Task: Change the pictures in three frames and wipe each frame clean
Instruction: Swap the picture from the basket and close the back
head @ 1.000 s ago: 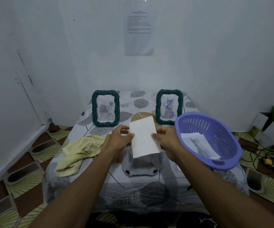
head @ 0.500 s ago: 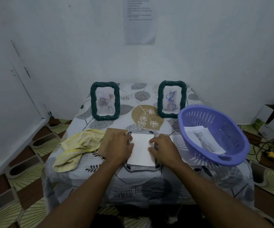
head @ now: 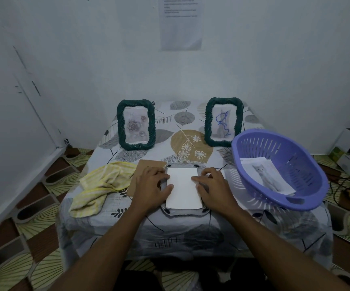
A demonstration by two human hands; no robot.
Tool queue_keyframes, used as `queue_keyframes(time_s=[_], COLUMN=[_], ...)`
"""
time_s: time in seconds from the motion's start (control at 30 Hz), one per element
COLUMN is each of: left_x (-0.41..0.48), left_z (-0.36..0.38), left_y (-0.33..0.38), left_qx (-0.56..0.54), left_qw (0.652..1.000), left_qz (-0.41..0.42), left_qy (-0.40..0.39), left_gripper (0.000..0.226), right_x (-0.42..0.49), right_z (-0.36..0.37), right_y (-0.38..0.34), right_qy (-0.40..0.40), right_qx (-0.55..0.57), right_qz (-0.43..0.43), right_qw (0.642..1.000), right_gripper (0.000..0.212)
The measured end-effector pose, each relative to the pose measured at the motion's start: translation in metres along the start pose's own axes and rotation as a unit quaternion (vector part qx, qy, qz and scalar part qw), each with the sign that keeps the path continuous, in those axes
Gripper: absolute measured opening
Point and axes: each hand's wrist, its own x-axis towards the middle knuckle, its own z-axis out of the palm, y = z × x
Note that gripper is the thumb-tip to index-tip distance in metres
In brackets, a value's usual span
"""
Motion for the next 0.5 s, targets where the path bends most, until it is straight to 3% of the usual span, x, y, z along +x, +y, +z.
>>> queue_keyframes(time_s=[0.5], left_x=[0.0010], left_z=[0.0058], left_y=[-0.0073], left_qx=[0.017], left_qw=[0.999], left_qz=[0.027], left_qy=[0.008], left_gripper=[0.050], right_x=[-0.0010], right_z=[0.0022], right_y=[0.0004], right_qy=[0.009], right_qx=[-0.034], right_qz=[-0.002], right_qw=[0.999], right_gripper=[0.038])
